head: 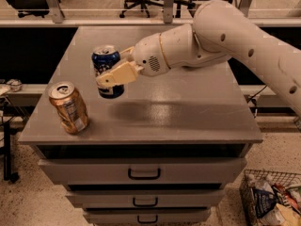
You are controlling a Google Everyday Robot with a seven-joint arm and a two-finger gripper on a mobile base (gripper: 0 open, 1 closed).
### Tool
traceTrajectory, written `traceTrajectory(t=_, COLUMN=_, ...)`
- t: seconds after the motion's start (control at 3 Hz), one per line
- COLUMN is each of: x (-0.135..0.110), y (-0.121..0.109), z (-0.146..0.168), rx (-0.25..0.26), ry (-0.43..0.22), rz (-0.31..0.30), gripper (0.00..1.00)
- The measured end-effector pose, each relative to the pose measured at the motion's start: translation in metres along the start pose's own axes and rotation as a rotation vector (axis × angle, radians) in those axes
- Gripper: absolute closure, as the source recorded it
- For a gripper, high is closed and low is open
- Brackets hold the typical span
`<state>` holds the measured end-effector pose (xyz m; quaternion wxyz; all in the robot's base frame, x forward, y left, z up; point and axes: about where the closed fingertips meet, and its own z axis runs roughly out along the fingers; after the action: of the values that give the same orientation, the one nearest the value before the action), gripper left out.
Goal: Move pepsi can near orange can
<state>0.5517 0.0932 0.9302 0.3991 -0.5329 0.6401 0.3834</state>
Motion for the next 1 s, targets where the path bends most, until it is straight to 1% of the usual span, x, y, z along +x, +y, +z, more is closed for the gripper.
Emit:
traceTrajectory(t=0.33, x=0.009, y=0.016, z=0.007, rx=-0.061, ry=0.007, rz=-0.051, gripper=1.0)
traceTrajectory(t=0.67, x=0.018, y=0.028, z=0.012, rx=-0.095, ry=0.005, rz=-0.1, gripper=1.0)
traceTrajectory(t=1.0, x=0.029, y=0.034, z=0.021, rx=-0.099, ry=-0.004, rz=-0.137, gripper=0.84)
